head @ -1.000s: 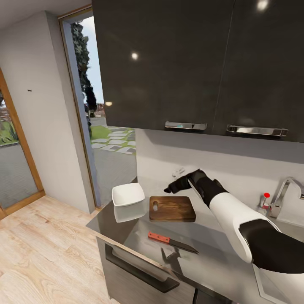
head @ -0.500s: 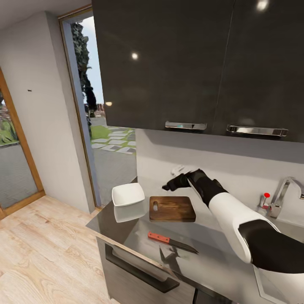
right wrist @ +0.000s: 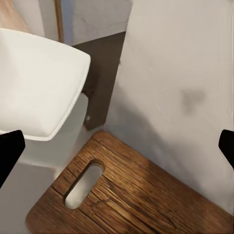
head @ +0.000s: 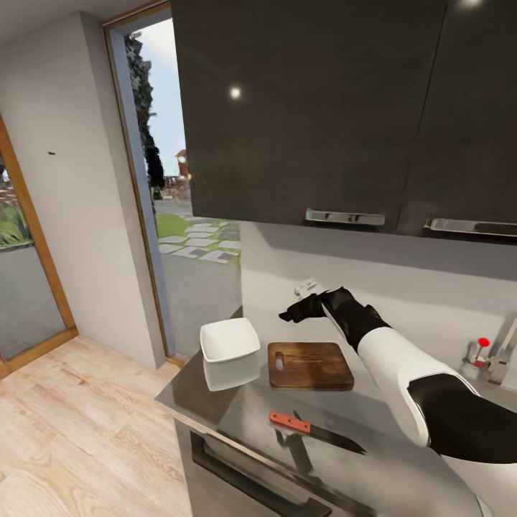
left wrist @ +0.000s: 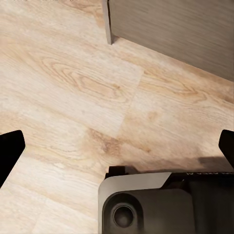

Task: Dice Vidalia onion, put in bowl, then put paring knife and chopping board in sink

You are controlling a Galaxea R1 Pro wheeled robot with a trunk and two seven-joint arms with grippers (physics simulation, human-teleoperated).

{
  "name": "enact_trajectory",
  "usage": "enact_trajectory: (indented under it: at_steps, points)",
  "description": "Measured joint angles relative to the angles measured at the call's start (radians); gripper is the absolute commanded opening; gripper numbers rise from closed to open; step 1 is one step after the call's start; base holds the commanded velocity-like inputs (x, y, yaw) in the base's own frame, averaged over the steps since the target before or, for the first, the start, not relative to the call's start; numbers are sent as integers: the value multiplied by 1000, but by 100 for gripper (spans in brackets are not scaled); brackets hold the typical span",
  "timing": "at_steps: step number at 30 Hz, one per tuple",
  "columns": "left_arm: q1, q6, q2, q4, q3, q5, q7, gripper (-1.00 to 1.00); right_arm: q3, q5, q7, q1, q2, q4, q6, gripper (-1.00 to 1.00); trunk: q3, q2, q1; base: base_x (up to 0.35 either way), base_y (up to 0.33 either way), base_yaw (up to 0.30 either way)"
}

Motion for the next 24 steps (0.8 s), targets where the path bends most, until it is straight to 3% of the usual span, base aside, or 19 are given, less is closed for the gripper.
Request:
enact_trajectory:
  at_steps: [17, 24]
  points:
    - [0, 0, 0, 0, 0, 0, 0, 100, 0, -3, -3, 0, -10, 18, 0, 100, 0, 0, 0, 5, 3, -1]
    - [0, 0, 0, 1, 0, 0, 0, 100, 1, -4, -3, 0, -10, 41, 0, 100, 5, 0, 0, 0, 0, -156]
